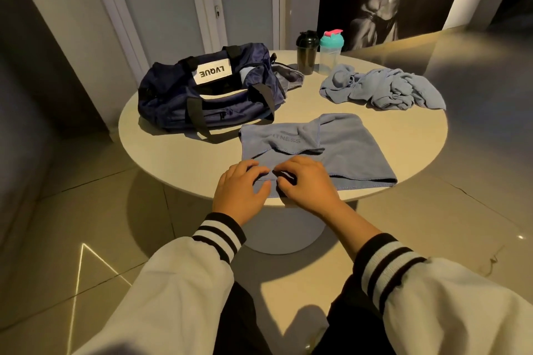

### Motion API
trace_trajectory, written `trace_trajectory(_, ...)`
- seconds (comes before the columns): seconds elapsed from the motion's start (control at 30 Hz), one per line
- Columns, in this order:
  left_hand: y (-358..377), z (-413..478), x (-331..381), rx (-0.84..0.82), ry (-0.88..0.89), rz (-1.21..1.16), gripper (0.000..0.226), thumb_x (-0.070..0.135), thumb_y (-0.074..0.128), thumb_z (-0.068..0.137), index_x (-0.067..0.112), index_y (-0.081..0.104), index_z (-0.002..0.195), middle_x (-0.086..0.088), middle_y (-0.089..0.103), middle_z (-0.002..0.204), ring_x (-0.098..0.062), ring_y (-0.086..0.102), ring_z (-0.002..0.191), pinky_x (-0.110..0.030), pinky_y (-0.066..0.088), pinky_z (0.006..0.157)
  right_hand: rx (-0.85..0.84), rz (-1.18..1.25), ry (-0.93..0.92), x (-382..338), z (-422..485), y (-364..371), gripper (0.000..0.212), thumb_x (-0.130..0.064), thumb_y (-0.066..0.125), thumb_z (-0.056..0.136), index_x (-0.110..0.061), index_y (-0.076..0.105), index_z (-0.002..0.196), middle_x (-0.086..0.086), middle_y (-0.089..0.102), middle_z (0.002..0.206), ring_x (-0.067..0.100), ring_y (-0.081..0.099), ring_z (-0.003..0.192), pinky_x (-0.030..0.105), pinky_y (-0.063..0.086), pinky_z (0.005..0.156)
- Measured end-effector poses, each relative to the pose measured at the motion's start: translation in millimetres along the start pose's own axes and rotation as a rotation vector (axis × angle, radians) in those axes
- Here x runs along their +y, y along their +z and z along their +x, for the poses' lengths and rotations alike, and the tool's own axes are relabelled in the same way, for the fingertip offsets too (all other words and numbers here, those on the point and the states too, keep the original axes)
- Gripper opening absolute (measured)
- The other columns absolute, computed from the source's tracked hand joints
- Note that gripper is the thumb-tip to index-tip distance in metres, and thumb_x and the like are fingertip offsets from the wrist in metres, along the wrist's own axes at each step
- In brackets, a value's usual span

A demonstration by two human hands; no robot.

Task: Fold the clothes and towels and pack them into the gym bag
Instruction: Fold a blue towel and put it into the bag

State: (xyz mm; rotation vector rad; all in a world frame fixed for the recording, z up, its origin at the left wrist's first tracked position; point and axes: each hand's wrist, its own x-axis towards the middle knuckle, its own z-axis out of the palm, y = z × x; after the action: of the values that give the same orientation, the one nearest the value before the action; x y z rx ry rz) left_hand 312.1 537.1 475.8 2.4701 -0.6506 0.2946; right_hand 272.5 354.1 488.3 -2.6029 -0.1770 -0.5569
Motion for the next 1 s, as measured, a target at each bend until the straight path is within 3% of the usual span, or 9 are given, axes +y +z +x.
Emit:
trace_trajectory(0.1, -1.9, -2.3, 2.8, -0.013, -0.044, -0.011, 0.035, 0.037, 0.057, 0.097, 0.031, 0.059, 0.132, 0.005, 0.047, 0.145, -0.016, 0.037, 0.136, -0.039, 0.032, 0.115, 0.020, -0.086, -0.037, -3.0, -5.6, -0.1, 0.024, -0.032, 0.058, 0.092, -0.028, 0.073, 0.110, -0.006, 0.065, 0.104, 0.017, 0.057, 0.103, 0.037, 0.037, 0.095)
trace_trajectory(0.23, -1.2, -4.1, 6.8, 0.016, -0.027, -0.056, 0.031, 0.032, 0.061, 0.095, 0.030, 0.060, 0.126, 0.005, 0.052, 0.139, -0.016, 0.042, 0.133, -0.040, 0.035, 0.114, 0.064, -0.138, -0.098, -2.0, -9.5, 3.7, 0.018, -0.029, 0.065, 0.093, -0.025, 0.075, 0.107, -0.001, 0.063, 0.091, 0.025, 0.058, 0.092, 0.037, 0.038, 0.085)
trace_trajectory(0.37, -3.0, -5.1, 6.1, 0.033, -0.015, -0.079, 0.029, 0.028, 0.063, 0.093, 0.030, 0.061, 0.122, 0.008, 0.058, 0.129, -0.014, 0.046, 0.126, -0.035, 0.037, 0.111, 0.017, -0.029, -0.018, -1.4, -5.0, 0.8, 0.020, -0.029, 0.061, 0.096, -0.027, 0.073, 0.111, -0.002, 0.064, 0.101, 0.023, 0.054, 0.104, 0.039, 0.039, 0.090)
trace_trajectory(0.53, -1.9, -5.5, 6.2, 0.064, -0.081, -0.085, 0.028, 0.025, 0.067, 0.088, 0.032, 0.059, 0.114, 0.006, 0.041, 0.146, -0.017, 0.039, 0.132, -0.039, 0.038, 0.110, 0.022, -0.050, -0.030, -1.2, -4.9, 3.0, 0.013, -0.026, 0.063, 0.095, -0.026, 0.073, 0.104, -0.003, 0.063, 0.097, 0.023, 0.052, 0.105, 0.036, 0.030, 0.094)
trace_trajectory(0.63, -2.6, -6.3, 3.0, 0.091, -0.023, -0.130, 0.032, 0.025, 0.068, 0.089, 0.031, 0.057, 0.119, 0.008, 0.042, 0.146, -0.015, 0.042, 0.130, -0.041, 0.042, 0.107, 0.084, -0.016, -0.052, -7.5, -1.5, -0.5, 0.010, -0.022, 0.064, 0.095, -0.024, 0.072, 0.101, -0.002, 0.064, 0.099, 0.022, 0.052, 0.105, 0.035, 0.024, 0.091)
trace_trajectory(0.73, -2.6, -9.1, 0.6, 0.147, 0.035, -0.187, 0.030, 0.016, 0.067, 0.089, 0.026, 0.061, 0.117, 0.009, 0.047, 0.141, -0.010, 0.042, 0.128, -0.033, 0.042, 0.105, 0.087, 0.059, -0.118, -15.1, -3.1, -0.8, 0.009, -0.020, 0.060, 0.096, -0.022, 0.069, 0.099, -0.003, 0.060, 0.097, 0.021, 0.052, 0.100, 0.033, 0.025, 0.083)
trace_trajectory(0.87, 3.4, -19.2, -1.5, 0.245, 0.051, -0.200, 0.017, 0.012, 0.067, 0.090, 0.021, 0.068, 0.105, 0.007, 0.054, 0.133, -0.008, 0.044, 0.122, -0.027, 0.042, 0.100, 0.027, -0.031, -0.082, -12.8, -13.1, 5.9, 0.007, -0.024, 0.056, 0.097, -0.028, 0.063, 0.098, -0.006, 0.056, 0.098, 0.018, 0.048, 0.100, 0.039, 0.027, 0.090)
trace_trajectory(1.0, 2.9, -29.0, -6.2, 0.223, 0.055, -0.256, 0.015, 0.012, 0.065, 0.093, 0.015, 0.068, 0.107, 0.005, 0.061, 0.123, -0.007, 0.055, 0.112, -0.024, 0.047, 0.095, -0.042, -0.003, -0.169, -13.9, -15.4, 2.9, 0.009, -0.024, 0.052, 0.098, -0.028, 0.060, 0.098, -0.010, 0.055, 0.096, 0.015, 0.048, 0.096, 0.037, 0.026, 0.091)
